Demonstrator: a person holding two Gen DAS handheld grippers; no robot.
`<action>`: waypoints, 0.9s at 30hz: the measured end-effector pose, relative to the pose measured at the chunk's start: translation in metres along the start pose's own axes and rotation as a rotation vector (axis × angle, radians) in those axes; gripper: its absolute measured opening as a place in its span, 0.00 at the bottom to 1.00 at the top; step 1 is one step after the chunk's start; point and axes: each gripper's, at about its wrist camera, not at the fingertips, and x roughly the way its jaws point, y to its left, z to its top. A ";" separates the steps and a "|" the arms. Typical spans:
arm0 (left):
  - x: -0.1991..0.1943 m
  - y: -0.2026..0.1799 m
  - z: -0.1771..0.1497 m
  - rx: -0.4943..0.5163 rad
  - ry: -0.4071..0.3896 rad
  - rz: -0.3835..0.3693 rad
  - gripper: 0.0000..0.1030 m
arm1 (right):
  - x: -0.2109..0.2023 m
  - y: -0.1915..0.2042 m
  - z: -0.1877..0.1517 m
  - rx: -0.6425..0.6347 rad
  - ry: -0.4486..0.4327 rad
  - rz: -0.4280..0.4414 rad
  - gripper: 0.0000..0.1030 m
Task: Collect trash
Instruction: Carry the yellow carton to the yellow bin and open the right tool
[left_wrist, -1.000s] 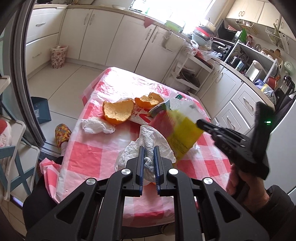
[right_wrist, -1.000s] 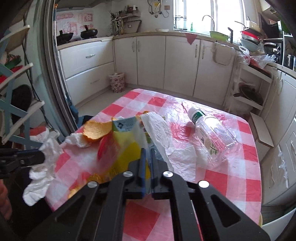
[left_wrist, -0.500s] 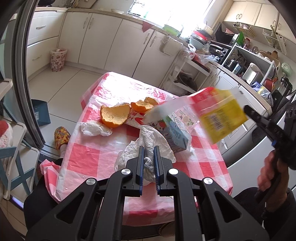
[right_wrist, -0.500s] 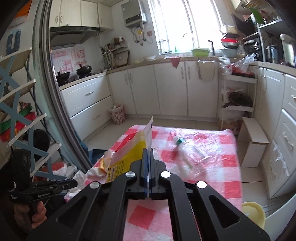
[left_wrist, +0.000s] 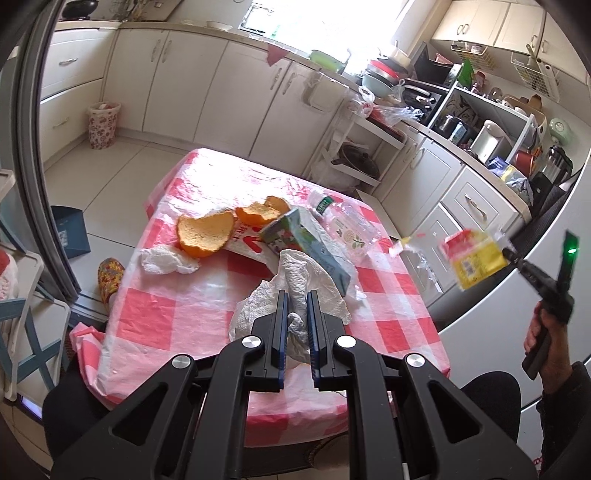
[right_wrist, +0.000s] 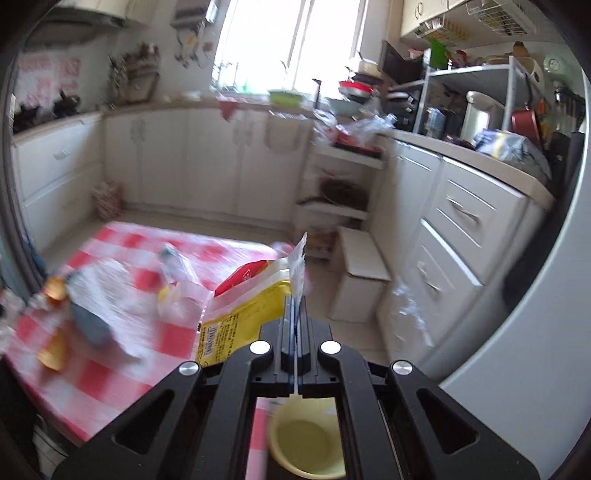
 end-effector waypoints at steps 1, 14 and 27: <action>0.002 -0.003 0.001 0.006 0.003 -0.003 0.09 | 0.011 -0.009 -0.004 -0.015 0.034 -0.035 0.01; 0.024 -0.057 0.004 0.091 0.046 -0.044 0.09 | 0.158 -0.046 -0.099 -0.180 0.491 -0.160 0.01; 0.049 -0.107 -0.006 0.144 0.096 -0.120 0.09 | 0.119 -0.075 -0.078 0.177 0.357 -0.063 0.60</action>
